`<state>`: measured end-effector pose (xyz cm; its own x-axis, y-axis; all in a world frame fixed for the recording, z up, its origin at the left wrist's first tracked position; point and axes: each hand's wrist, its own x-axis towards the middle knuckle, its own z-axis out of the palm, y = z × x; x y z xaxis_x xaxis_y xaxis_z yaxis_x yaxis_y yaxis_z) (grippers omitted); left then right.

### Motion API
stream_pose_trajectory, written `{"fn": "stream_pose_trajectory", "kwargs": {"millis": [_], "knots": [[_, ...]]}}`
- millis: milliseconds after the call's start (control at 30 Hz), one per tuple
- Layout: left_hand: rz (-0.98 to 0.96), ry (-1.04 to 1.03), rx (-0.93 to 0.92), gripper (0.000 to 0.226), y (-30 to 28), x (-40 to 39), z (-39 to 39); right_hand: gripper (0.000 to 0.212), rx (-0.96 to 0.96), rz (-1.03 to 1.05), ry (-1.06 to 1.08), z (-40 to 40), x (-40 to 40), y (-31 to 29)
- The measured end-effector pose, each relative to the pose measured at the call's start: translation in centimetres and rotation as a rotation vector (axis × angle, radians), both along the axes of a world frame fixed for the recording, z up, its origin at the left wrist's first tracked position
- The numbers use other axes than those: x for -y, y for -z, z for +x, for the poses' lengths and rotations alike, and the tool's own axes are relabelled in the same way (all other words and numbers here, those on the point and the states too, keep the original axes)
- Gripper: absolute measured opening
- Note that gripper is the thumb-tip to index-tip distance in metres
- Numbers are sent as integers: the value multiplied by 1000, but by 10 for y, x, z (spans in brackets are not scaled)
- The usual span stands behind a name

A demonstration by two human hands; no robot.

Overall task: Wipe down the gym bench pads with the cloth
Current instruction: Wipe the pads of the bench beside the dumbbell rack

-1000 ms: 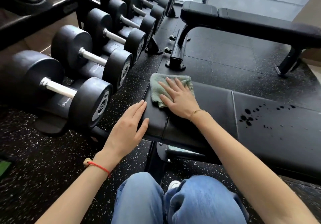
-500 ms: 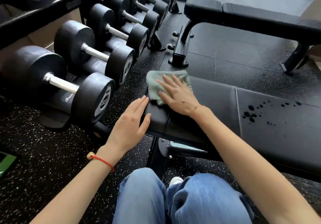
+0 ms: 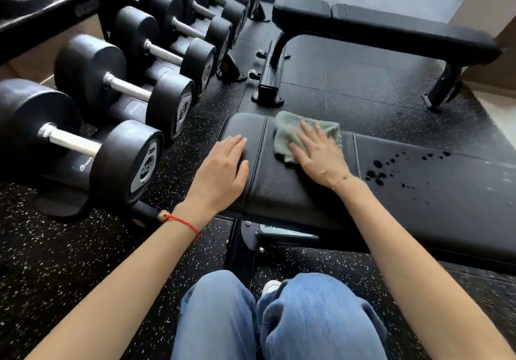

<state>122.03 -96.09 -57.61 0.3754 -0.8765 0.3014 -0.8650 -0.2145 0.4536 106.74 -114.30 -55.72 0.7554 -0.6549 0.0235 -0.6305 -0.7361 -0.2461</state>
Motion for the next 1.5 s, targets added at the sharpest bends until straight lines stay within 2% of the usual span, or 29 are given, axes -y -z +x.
{"fn": "stream_pose_trajectory", "kwargs": {"millis": [100, 200, 333, 400, 500, 633, 733, 833, 900, 1000, 1167, 1233, 1400, 1500], "knots": [[38, -1, 49, 60, 7, 8, 0, 54, 82, 9, -227, -63, -56, 0], [42, -9, 80, 61, 13, 7, 1, 55, 60, 60, -213, -105, -51, -4], [34, -29, 97, 61, 12, 7, -2, 58, -3, -11, 52, -51, 19, -3], [32, -40, 93, 60, 12, 7, -3, 56, -49, -22, 108, -9, 24, -2], [24, -40, 82, 58, 11, 5, -4, 59, 13, -33, -80, 3, -18, 3], [-17, -33, 36, 54, 8, 3, -2, 55, 45, 4, -365, -63, -66, 2], [-32, -51, 10, 53, 8, -12, 4, 56, 54, 29, -298, -63, -43, 1], [-18, -77, 24, 55, 10, -36, 13, 56, 34, -18, -115, 1, -5, 0], [-5, -88, 22, 55, 10, -48, 17, 54, -26, -4, -86, 50, -5, -2], [-6, -86, 36, 60, 10, -58, 19, 53, 4, -2, -270, 72, -48, -2], [-32, -29, 13, 58, 13, -67, 17, 54, 88, 10, -504, -5, -91, 4], [-36, -30, 3, 59, 15, -66, 17, 57, 66, 14, -452, 0, -66, 4], [-28, -50, 9, 61, 13, -64, 14, 56, -44, 6, -99, 89, -4, -5], [-13, -53, 12, 61, 12, -63, 14, 55, -3, 17, -200, 84, -32, -4]]}}
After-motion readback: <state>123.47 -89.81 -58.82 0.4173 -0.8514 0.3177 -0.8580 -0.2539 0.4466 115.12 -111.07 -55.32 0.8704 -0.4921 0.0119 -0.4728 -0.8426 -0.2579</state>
